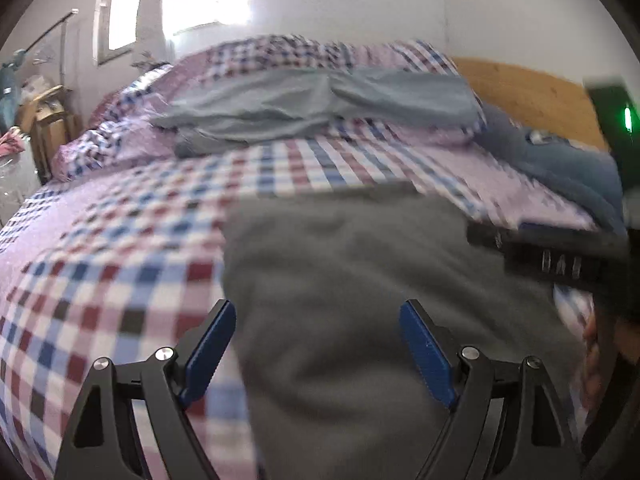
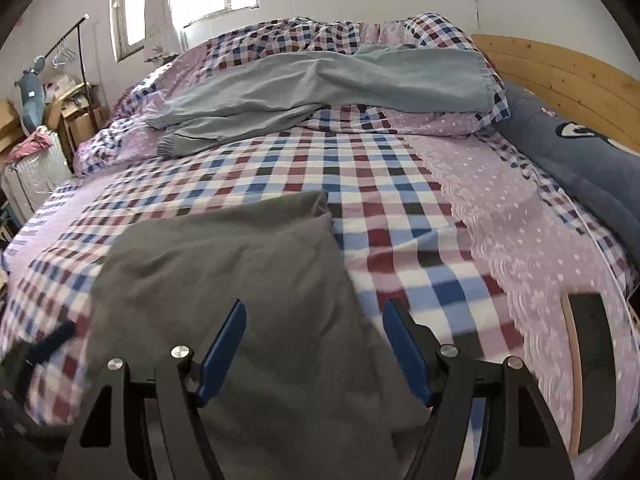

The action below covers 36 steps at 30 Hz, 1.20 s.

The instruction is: Fold clothes

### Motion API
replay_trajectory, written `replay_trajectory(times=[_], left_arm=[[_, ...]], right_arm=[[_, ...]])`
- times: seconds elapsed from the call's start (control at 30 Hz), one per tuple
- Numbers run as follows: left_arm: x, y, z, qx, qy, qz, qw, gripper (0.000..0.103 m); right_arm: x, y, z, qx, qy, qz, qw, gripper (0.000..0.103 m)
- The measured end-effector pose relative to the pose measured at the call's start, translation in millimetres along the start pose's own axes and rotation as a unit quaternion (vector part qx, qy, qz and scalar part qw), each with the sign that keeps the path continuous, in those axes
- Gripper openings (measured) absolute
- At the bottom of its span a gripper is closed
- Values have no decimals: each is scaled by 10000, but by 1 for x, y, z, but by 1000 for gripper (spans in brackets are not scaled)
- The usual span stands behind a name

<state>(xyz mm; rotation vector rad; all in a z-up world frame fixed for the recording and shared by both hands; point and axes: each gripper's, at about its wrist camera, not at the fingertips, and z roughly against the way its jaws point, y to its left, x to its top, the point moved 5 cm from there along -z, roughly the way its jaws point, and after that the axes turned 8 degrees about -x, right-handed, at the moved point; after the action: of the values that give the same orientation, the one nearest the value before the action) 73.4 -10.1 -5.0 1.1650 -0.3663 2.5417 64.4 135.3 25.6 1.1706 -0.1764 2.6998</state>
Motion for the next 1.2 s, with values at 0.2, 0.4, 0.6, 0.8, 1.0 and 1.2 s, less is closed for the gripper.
replay_trajectory(times=[0.2, 0.4, 0.6, 0.8, 1.0, 1.2], left_arm=[[-29, -19, 14, -96, 180, -204, 9996, 87], [-43, -3, 34, -540, 357, 298, 9975, 87], [-41, 28, 63, -812, 283, 827, 9929, 87], [-45, 77, 70, -1997, 425, 2324, 9509, 87], [-56, 72, 61, -2815, 891, 2943, 9090, 87], [-62, 70, 58, -2979, 1213, 3345, 8858, 87]], right_arm=[[-30, 13, 33, 283, 41, 250, 9993, 75], [-64, 22, 52, 424, 226, 581, 9972, 75], [-94, 27, 50, 363, 572, 856, 9940, 75], [-95, 17, 67, 179, 413, 595, 9972, 75], [-77, 13, 107, 184, -522, 234, 9982, 75], [-68, 21, 117, 150, -829, 254, 9961, 75]])
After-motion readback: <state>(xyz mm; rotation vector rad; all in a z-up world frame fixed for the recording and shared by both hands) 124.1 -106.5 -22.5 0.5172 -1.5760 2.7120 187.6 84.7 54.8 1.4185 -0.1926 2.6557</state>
